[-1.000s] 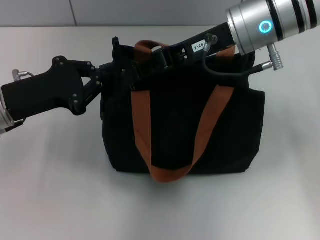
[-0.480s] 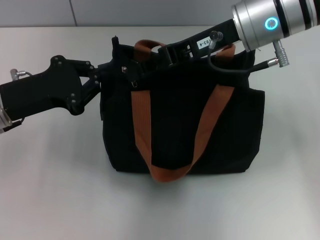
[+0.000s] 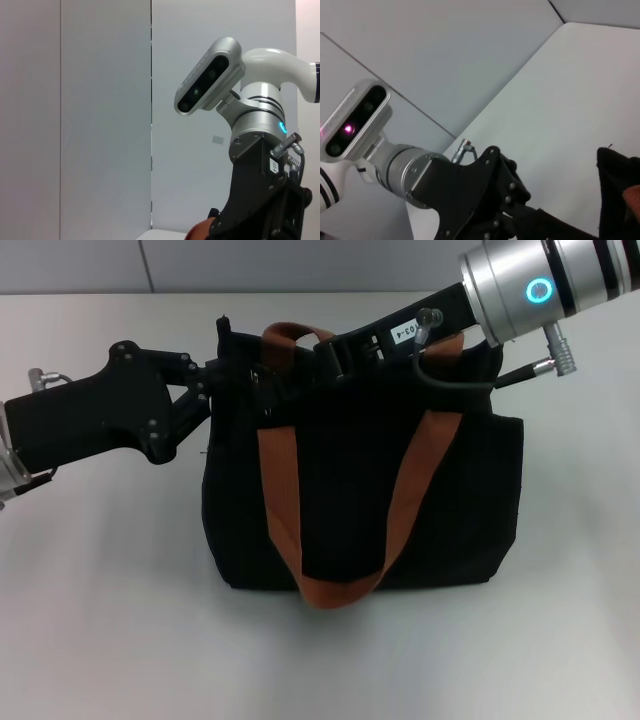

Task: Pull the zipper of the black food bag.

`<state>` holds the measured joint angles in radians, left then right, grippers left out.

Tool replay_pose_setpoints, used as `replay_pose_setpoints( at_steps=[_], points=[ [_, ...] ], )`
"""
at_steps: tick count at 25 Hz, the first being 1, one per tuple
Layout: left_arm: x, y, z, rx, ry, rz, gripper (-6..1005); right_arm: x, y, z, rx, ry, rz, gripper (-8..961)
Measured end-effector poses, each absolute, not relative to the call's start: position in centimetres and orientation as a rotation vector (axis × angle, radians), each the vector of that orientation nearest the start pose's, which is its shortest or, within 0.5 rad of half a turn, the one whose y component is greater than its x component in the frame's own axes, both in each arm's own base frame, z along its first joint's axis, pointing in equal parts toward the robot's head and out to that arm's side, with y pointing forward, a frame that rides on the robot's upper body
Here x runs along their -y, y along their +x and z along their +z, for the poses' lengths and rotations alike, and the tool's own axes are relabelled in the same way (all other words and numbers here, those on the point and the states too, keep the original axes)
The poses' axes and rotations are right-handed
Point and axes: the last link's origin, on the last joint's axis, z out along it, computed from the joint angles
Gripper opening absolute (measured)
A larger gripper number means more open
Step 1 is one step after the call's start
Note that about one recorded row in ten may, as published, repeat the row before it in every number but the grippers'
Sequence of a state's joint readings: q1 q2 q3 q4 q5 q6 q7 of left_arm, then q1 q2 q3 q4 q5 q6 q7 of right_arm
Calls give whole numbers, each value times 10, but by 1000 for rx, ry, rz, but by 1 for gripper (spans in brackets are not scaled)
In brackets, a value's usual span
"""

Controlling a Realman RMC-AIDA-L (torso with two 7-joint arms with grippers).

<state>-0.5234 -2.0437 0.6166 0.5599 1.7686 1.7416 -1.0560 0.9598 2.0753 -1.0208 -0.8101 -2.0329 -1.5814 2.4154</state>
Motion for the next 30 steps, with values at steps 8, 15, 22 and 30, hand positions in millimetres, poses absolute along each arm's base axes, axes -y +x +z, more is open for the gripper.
replay_pose_setpoints(
  at_steps=[8, 15, 22, 30],
  points=[
    [-324, -242, 27, 191, -2582, -1061, 22, -388, 76, -25, -1227, -3015, 371, 324],
    [-326, -240, 25, 193, -2578, -1059, 23, -387, 73, -24, -1217, -3027, 395, 319],
    [-329, -239, 26, 210, -2561, -1063, 22, -386, 72, -26, -1210, -3034, 385, 320],
    [-329, -236, 24, 206, -2567, -1077, 23, -386, 73, -26, -1212, -3034, 385, 319]
  ],
)
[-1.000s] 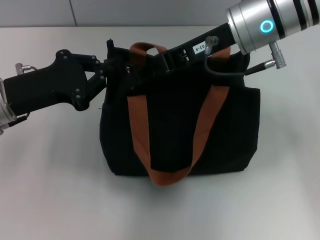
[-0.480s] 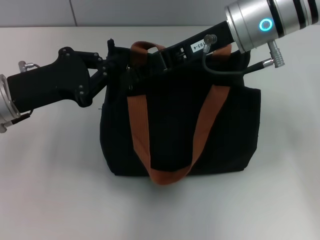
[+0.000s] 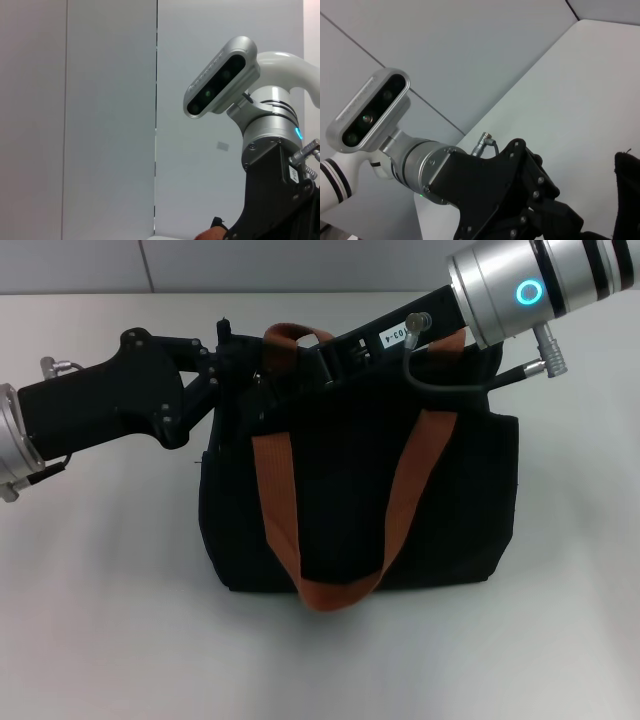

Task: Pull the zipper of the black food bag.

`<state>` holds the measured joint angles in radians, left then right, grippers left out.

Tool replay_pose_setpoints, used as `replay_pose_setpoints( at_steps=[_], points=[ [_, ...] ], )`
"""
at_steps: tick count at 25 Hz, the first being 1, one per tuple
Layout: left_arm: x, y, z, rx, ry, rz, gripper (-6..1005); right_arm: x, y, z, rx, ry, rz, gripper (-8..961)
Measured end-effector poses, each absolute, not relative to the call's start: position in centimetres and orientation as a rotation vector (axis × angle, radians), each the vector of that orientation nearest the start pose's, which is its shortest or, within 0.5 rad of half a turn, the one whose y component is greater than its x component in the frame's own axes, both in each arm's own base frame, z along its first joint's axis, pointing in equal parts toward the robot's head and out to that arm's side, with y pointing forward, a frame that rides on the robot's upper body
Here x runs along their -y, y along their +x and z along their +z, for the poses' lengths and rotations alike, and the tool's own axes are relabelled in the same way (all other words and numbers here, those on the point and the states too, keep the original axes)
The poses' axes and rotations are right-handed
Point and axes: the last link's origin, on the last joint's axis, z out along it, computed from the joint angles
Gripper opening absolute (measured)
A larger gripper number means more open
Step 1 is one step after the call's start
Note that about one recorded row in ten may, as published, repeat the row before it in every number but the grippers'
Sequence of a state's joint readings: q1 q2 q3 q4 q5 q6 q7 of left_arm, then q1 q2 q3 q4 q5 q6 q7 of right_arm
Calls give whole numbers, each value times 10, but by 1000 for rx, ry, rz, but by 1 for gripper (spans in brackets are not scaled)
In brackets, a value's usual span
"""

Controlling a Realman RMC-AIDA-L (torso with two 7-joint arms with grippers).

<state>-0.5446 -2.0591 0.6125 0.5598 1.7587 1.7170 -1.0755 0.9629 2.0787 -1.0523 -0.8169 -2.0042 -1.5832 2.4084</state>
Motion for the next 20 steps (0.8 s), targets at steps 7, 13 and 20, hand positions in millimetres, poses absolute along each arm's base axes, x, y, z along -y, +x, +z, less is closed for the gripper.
replay_pose_setpoints(
  at_steps=[7, 13, 20],
  points=[
    [-328, -237, 24, 212, -2560, -1082, 22, -385, 73, -26, -1215, -3031, 387, 318],
    [-330, -233, 24, 201, -2558, -1096, 22, -385, 73, -26, -1202, -3036, 393, 315],
    [-329, -233, 24, 203, -2551, -1104, 22, -386, 73, -27, -1195, -3036, 396, 291]
  ],
)
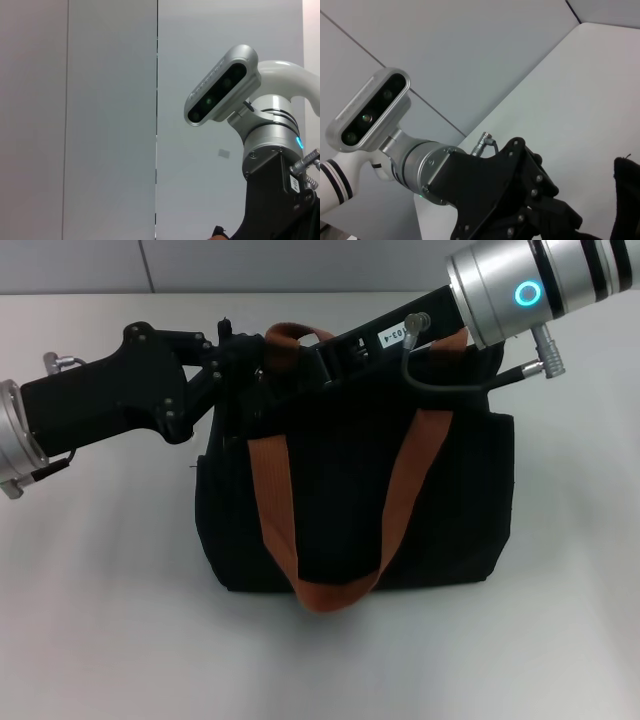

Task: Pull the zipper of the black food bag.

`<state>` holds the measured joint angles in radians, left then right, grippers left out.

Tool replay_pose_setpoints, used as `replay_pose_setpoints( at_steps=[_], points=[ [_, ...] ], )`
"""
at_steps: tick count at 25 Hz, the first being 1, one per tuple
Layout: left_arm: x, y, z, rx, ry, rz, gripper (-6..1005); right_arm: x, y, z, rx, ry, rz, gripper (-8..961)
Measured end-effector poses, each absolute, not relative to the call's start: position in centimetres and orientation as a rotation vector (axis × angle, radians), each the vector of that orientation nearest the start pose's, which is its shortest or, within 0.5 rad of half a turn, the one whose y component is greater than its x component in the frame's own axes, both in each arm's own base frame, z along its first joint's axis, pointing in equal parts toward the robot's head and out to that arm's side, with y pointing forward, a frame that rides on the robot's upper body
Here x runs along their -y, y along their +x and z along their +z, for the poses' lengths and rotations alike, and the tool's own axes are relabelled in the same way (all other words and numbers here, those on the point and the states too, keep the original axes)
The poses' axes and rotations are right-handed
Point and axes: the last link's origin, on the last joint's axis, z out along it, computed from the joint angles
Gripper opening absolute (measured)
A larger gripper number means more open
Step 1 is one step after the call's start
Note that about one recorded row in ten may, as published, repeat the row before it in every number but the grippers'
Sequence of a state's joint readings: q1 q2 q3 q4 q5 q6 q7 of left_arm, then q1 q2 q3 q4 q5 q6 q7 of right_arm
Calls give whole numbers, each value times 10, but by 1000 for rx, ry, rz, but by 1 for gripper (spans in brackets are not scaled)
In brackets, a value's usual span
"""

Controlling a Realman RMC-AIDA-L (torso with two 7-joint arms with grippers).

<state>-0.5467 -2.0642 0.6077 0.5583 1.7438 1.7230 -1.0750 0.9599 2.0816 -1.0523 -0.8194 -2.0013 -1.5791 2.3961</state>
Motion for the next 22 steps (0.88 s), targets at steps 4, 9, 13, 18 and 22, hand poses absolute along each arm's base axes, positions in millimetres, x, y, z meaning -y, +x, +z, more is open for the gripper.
replay_pose_setpoints(
  at_steps=[4, 9, 13, 18, 22],
  points=[
    [-329, -234, 25, 204, -2549, -1105, 23, -386, 73, -27, -1191, -3035, 397, 276],
    [-329, -231, 22, 204, -2559, -1115, 23, -386, 72, -27, -1185, -3035, 397, 270],
    [-330, -228, 20, 199, -2566, -1127, 22, -386, 72, -27, -1176, -3038, 398, 265],
    [-331, -226, 20, 194, -2570, -1132, 23, -387, 72, -27, -1173, -3036, 398, 242],
    [-331, -226, 20, 193, -2570, -1133, 23, -387, 72, -27, -1173, -3035, 394, 223]
  ],
)
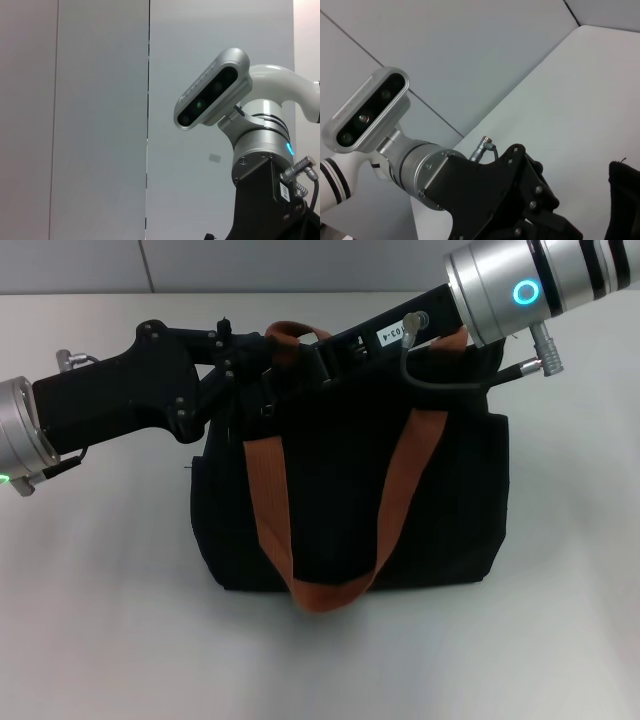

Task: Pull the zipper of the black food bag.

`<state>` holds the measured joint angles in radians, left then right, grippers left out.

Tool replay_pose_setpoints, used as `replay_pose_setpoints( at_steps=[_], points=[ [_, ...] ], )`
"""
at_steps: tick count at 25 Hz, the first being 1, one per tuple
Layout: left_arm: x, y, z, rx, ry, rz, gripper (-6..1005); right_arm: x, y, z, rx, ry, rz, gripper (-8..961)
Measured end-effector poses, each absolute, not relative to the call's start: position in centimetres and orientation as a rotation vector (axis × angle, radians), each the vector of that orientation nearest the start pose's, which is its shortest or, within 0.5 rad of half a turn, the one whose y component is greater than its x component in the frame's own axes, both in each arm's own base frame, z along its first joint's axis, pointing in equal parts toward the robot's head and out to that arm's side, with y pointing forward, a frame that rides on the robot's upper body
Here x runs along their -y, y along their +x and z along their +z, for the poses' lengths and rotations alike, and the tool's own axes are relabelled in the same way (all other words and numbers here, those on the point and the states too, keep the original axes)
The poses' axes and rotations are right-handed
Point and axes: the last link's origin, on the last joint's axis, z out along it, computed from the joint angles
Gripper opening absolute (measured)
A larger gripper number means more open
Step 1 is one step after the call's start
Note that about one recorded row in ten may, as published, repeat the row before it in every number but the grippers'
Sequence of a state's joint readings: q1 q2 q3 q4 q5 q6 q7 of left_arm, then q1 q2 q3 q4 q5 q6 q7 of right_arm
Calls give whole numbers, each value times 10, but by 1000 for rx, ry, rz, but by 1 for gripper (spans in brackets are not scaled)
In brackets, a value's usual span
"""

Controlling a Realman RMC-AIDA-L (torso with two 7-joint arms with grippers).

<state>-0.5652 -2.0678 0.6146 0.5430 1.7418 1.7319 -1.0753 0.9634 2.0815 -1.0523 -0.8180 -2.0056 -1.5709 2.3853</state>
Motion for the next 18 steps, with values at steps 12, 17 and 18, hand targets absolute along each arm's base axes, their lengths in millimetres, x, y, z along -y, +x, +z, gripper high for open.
replay_pose_setpoints(
  at_steps=[12, 17, 18],
  points=[
    [-330, -229, 23, 200, -2558, -1130, 23, -387, 73, -27, -1174, -3031, 391, 183],
    [-330, -230, 23, 202, -2556, -1128, 22, -387, 73, -26, -1165, -3035, 389, 173],
    [-330, -230, 23, 202, -2556, -1128, 22, -386, 73, -26, -1163, -3036, 388, 171]
  ],
)
